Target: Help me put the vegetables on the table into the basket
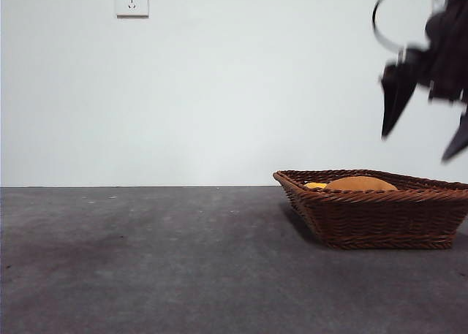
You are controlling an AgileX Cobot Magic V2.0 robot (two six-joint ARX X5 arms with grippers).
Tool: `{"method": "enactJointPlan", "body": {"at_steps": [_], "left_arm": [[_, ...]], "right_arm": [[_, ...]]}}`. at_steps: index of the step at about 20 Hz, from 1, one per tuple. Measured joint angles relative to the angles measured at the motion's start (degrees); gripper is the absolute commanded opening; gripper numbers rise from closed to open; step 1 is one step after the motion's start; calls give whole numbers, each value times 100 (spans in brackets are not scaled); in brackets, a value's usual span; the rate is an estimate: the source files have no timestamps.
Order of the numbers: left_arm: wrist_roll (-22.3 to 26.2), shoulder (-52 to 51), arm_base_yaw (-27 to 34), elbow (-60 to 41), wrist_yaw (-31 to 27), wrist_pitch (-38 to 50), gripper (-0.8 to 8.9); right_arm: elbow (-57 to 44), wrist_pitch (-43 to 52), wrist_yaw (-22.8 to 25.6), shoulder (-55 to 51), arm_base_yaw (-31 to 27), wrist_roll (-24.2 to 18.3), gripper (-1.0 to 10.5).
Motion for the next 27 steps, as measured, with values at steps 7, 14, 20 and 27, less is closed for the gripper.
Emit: {"method": "enactJointPlan", "body": {"at_steps": [7,14,20,27], "left_arm": [[470,52,0,0,-28,0,-9],[662,463,0,0,-4,0,-8],[505,520,0,0,0,0,-3],[503,673,0,0,0,0,-3]], "right_arm": [[0,-697,396,-2262,15,0,132],[0,-1108,433,-4972,15,0,2],[11,-1676,431,-6011,15,0,2],[9,-1681,433,-5740,15,0,2]]}}
